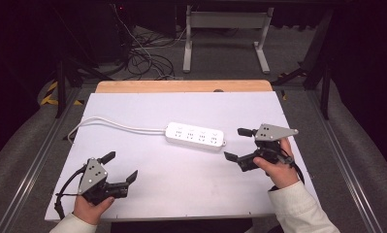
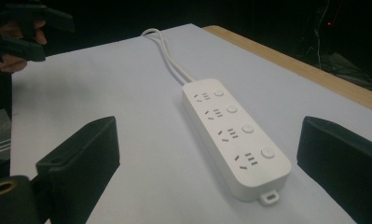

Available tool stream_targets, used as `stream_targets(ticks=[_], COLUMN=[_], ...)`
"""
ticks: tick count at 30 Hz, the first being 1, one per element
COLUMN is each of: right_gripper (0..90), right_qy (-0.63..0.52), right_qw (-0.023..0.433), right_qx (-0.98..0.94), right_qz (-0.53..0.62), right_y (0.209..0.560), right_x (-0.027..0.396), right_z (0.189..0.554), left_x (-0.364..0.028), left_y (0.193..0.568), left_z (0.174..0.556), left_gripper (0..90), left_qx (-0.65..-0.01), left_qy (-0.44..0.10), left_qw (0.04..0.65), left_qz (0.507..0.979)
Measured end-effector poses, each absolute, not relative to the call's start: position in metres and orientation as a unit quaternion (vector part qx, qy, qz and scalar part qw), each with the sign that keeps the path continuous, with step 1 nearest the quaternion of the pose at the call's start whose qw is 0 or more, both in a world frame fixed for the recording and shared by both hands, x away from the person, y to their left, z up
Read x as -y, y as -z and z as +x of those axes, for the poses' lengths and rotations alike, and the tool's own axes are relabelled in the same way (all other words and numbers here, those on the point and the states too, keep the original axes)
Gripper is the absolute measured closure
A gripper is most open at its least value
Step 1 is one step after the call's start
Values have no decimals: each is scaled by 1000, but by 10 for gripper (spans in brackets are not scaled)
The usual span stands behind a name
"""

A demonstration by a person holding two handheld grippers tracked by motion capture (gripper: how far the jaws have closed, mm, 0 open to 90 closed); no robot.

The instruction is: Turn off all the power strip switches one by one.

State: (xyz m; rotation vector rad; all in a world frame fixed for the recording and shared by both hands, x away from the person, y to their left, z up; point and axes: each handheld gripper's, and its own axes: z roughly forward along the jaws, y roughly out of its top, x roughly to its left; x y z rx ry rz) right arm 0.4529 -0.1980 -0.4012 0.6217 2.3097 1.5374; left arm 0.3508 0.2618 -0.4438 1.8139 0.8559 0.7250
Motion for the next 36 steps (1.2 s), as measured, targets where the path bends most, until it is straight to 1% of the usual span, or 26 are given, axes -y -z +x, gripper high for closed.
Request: stream_targets(ticks=[7,10,13,18,22,25,29,32,36], right_gripper=[63,66,66,66,66,65,64,63,62], right_qy=[-530,-525,-530,-511,-502,-490,-484,-475,-476], right_qw=[149,138,129,137,138,141,139,140,150], right_qx=[-804,-806,-801,-809,-811,-817,-820,-824,-823], right_qz=[226,234,247,258,266,270,271,276,274], right_y=[430,442,452,468,476,481,486,491,488], right_x=[212,216,221,227,231,232,235,235,234], right_z=[447,445,442,436,431,427,421,420,422], left_x=[-263,-264,-262,-260,-259,-259,-264,-267,-265], left_y=[445,445,446,446,447,450,455,458,459], left_z=[352,353,354,354,353,353,351,351,353], left_gripper=[69,53,43,42,36,36,36,35,33], left_qx=[-346,-339,-338,-337,-336,-348,-345,-348,-356], left_qy=[-293,-282,-291,-290,-287,-291,-294,-301,-298], left_qw=[484,495,492,490,494,483,472,471,465], left_qz=[749,749,748,750,749,749,756,752,754])
